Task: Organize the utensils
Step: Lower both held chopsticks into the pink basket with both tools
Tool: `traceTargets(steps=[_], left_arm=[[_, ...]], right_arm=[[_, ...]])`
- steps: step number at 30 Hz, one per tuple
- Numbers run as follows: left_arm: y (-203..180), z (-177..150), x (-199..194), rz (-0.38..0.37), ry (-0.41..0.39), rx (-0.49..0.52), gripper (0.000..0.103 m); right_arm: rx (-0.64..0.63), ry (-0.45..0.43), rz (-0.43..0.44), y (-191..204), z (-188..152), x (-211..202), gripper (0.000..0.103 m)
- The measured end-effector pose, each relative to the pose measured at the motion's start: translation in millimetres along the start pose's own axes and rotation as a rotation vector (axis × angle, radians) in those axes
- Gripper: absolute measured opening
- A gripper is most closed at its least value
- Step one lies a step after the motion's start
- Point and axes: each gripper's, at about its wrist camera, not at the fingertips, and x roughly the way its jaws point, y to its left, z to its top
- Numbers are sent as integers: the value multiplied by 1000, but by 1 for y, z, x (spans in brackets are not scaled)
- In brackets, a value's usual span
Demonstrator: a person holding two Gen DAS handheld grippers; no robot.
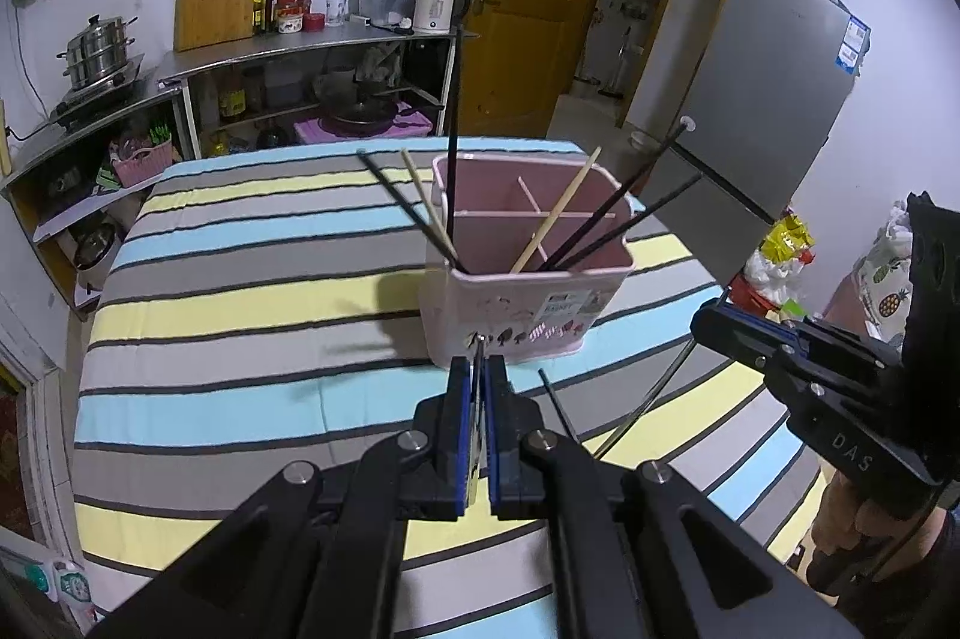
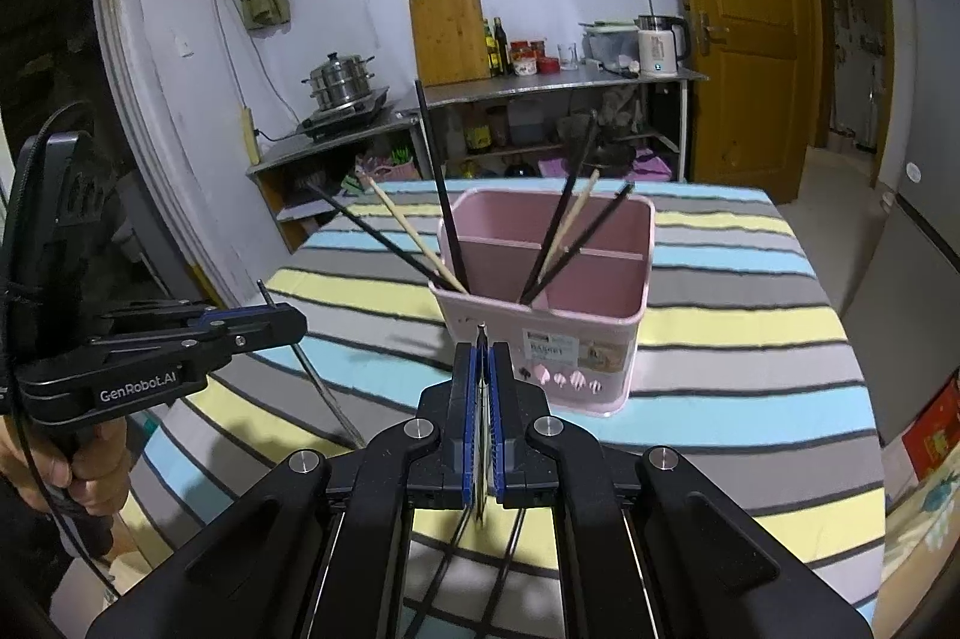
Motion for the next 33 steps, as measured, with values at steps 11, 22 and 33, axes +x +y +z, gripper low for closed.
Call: traceTargets(steps=[11, 22, 33], left_arm=[[-6, 47, -21, -40, -86, -2, 5], [-3, 101, -24, -55, -181, -35, 5], [3, 111, 6, -48, -186, -62, 5]], right_arm=[[3, -125, -3, -2, 48, -20, 4], [55, -248, -23, -9, 92, -24, 4], [74, -256, -48, -18, 98, 4, 4]])
